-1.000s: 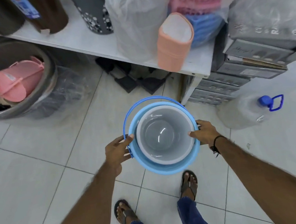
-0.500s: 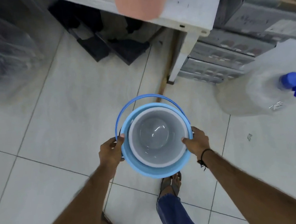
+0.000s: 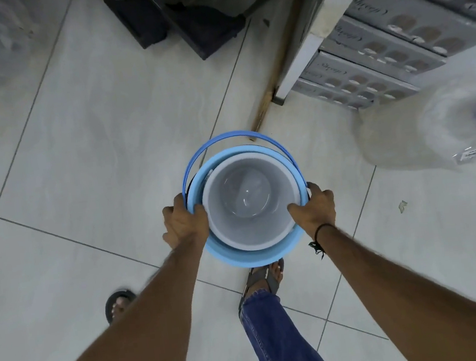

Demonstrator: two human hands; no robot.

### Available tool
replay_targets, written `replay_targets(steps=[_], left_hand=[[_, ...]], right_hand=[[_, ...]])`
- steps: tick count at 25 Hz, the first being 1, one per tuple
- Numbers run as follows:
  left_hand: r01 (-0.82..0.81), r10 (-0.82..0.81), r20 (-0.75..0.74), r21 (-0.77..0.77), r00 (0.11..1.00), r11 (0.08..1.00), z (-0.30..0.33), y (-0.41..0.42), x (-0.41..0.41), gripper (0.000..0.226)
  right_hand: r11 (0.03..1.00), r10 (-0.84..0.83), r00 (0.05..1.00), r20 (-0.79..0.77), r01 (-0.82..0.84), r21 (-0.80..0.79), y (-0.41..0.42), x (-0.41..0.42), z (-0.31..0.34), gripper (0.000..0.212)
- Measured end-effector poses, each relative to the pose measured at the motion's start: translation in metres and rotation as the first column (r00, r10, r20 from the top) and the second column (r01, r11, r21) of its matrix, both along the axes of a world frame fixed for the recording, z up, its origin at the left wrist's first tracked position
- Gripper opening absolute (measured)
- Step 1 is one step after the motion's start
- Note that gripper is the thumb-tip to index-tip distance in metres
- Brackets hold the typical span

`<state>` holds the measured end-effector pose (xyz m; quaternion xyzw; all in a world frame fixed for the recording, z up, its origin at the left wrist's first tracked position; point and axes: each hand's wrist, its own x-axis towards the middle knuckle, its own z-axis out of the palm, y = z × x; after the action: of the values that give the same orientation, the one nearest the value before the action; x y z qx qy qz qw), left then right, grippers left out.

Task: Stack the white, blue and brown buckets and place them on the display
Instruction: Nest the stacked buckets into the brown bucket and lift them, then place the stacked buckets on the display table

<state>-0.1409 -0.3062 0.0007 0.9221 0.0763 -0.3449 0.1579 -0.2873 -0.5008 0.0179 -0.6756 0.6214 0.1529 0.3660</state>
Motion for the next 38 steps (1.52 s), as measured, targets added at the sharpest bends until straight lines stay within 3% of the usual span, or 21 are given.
replay_targets(steps=[2, 4, 6, 10, 12, 14, 16, 19, 22, 25, 30, 38], left_hand=[[0.029, -0.035, -0.080, -0.074, 0.996, 0.997, -0.002, 0.006, 0.008, 0.048], [-0.190, 0.110, -0.279, -0.277, 0.954, 0.942, -0.002, 0.013, 0.018, 0.068], [-0.275, 0.173, -0.353, -0.264, 0.919, 0.924, -0.003, 0.023, 0.024, 0.079], [-0.375, 0.256, -0.404, -0.249, 0.878, 0.893, 0.030, 0.069, 0.040, 0.041], [-0.436, 0.297, -0.432, -0.268, 0.852, 0.859, 0.085, 0.098, 0.060, 0.036], [-0.470, 0.323, -0.436, -0.287, 0.840, 0.834, 0.163, 0.136, 0.091, 0.046], [-0.465, 0.304, -0.430, -0.343, 0.850, 0.816, 0.257, 0.174, 0.127, 0.058], [-0.440, 0.259, -0.418, -0.428, 0.871, 0.789, 0.398, 0.219, 0.179, 0.059], [-0.358, 0.181, -0.359, -0.524, 0.916, 0.773, 0.508, 0.246, 0.237, 0.065], [-0.259, 0.119, -0.253, -0.644, 0.960, 0.720, 0.604, 0.254, 0.303, 0.070], [-0.174, 0.153, -0.107, -0.827, 0.982, 0.535, 0.721, 0.220, 0.384, 0.051], [-0.164, 0.228, -0.068, -0.884, 0.971, 0.437, 0.797, 0.090, 0.528, 0.044]], right_hand=[[0.992, -0.125, 0.991, -0.056, 0.125, 0.010, -0.006, 0.002, -0.003, 0.071], [0.965, -0.231, 0.965, -0.126, 0.244, 0.097, -0.008, 0.003, -0.006, 0.067], [0.941, -0.228, 0.962, -0.149, 0.257, 0.219, -0.006, 0.005, -0.004, 0.056], [0.920, -0.272, 0.958, -0.092, 0.287, 0.267, 0.030, 0.021, 0.030, 0.041], [0.896, -0.314, 0.949, -0.041, 0.310, 0.318, 0.055, 0.039, 0.079, 0.045], [0.874, -0.303, 0.953, 0.002, 0.278, 0.399, 0.087, 0.067, 0.150, 0.061], [0.864, -0.300, 0.952, 0.065, 0.242, 0.442, 0.116, 0.097, 0.229, 0.073], [0.864, -0.314, 0.936, 0.156, 0.214, 0.455, 0.153, 0.151, 0.360, 0.078], [0.878, -0.302, 0.909, 0.286, 0.149, 0.454, 0.171, 0.206, 0.476, 0.047], [0.907, -0.238, 0.887, 0.396, 0.058, 0.416, 0.172, 0.266, 0.584, 0.044], [0.957, -0.127, 0.796, 0.592, -0.058, 0.284, 0.142, 0.355, 0.711, 0.038], [0.977, -0.052, 0.723, 0.689, -0.105, 0.184, 0.007, 0.510, 0.790, 0.041]])
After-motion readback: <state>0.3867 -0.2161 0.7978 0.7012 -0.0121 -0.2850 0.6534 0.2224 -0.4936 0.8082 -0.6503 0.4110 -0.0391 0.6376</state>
